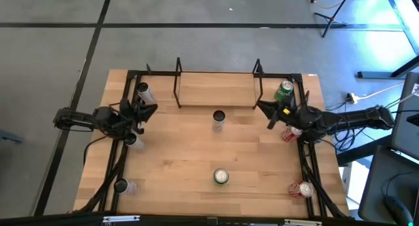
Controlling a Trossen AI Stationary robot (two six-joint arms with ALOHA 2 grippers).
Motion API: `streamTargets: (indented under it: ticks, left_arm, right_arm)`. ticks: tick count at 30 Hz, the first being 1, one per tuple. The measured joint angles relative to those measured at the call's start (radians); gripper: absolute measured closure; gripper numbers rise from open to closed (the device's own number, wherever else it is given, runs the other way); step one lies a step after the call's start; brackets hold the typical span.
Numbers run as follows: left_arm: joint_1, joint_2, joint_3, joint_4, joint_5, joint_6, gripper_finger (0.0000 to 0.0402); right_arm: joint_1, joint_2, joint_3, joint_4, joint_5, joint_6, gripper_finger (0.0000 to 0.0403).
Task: Place canned beverage on shelf
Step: Put the white pink soda can on the shelf
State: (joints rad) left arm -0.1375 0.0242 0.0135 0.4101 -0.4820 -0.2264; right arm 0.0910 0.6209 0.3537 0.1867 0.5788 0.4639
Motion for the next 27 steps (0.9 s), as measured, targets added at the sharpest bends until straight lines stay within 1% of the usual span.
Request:
streamTargets:
  ticks: [2,4,6,8,10,13,15,16,18,21,24,27]
  left_arm:
    - [0.0,0.0,0.0,0.032,-0.006,0.0,0.0366]
    - [0.0,0.001,0.0,0.045,-0.006,0.0,0.0366]
    - [0.001,0.001,0.0,0.06,-0.016,0.0,0.0366]
    - [0.007,0.001,0.0,0.074,-0.037,0.0,0.0366]
    - [0.017,0.001,0.0,0.082,-0.041,-0.001,0.0366]
    - [0.031,0.001,0.0,0.083,-0.039,-0.002,0.0366]
    - [0.037,0.001,0.0,0.083,-0.029,-0.002,0.0366]
    - [0.038,0.001,0.0,0.082,-0.028,-0.002,0.0366]
    - [0.039,0.001,0.0,0.083,-0.028,-0.002,0.0366]
    - [0.039,0.001,0.0,0.081,-0.029,-0.002,0.0366]
    - [0.039,0.001,0.0,0.08,-0.029,-0.002,0.0366]
    - [0.039,0.001,0.0,0.078,-0.029,-0.002,0.0366]
  right_arm:
    - [-0.001,0.092,0.065,-0.004,0.017,-0.011,0.0331]
    - [-0.016,0.18,0.133,-0.027,-0.007,-0.04,0.0327]
    - [-0.045,0.252,0.209,-0.09,-0.103,-0.045,0.0312]
    - [-0.087,0.32,0.297,-0.17,-0.213,-0.026,0.0287]
    - [-0.133,0.383,0.384,-0.278,-0.323,0.001,0.0253]
    - [-0.196,0.489,0.522,-0.428,-0.464,-0.001,0.0195]
    - [-0.228,0.56,0.602,-0.511,-0.527,-0.028,0.0157]
    - [-0.233,0.594,0.638,-0.532,-0.542,-0.056,0.014]
    - [-0.236,0.656,0.696,-0.56,-0.529,-0.125,0.0107]
    - [-0.236,0.733,0.754,-0.558,-0.533,-0.188,0.0071]
    - [-0.235,0.791,0.783,-0.549,-0.554,-0.226,0.0051]
    - [-0.234,0.834,0.795,-0.541,-0.554,-0.234,0.0044]
